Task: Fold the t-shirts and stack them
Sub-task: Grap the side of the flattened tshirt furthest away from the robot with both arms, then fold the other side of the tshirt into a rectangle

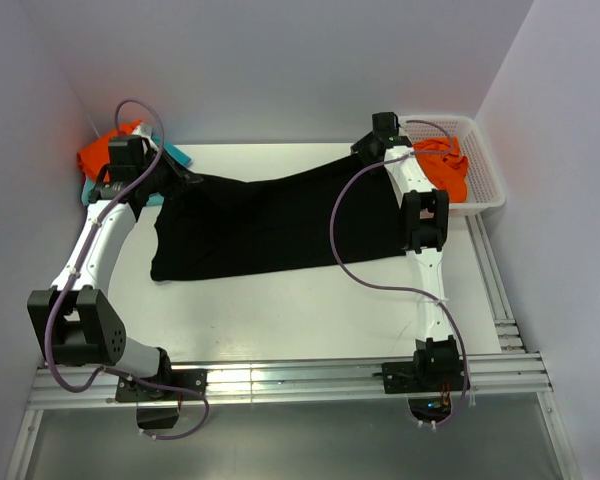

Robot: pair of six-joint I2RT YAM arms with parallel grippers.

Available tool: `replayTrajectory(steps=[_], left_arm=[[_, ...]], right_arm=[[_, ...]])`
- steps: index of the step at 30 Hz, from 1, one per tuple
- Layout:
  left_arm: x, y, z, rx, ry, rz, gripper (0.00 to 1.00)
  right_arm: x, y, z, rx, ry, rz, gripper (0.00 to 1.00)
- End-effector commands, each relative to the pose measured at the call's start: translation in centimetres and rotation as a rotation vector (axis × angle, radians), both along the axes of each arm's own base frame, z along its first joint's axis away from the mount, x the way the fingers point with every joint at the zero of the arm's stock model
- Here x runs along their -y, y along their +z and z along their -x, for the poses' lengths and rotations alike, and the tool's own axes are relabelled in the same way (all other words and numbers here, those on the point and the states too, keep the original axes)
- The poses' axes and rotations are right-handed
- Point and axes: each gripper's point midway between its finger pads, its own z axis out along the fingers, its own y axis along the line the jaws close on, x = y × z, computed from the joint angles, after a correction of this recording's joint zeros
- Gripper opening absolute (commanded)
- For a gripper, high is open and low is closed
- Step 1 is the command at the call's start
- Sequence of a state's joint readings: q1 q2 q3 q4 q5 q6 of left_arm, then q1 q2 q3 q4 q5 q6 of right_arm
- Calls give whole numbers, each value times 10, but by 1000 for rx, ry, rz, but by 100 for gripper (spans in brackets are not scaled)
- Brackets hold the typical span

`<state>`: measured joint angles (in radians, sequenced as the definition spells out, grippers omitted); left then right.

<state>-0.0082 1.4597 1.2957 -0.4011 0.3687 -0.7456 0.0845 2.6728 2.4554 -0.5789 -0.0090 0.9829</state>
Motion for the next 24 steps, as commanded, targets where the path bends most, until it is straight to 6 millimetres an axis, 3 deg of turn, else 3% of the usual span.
replayTrajectory(steps=[1, 15, 24], left_arm=[[-2, 21, 9, 64, -7, -29, 0], [-3, 9, 11, 46, 0, -31, 0], [-6, 14, 7, 60, 13, -42, 0]], right_arm=[[11, -11, 5, -32, -30, 26, 60], [15, -14, 16, -63, -8, 31, 1], [27, 4, 26, -68, 6, 56, 0]])
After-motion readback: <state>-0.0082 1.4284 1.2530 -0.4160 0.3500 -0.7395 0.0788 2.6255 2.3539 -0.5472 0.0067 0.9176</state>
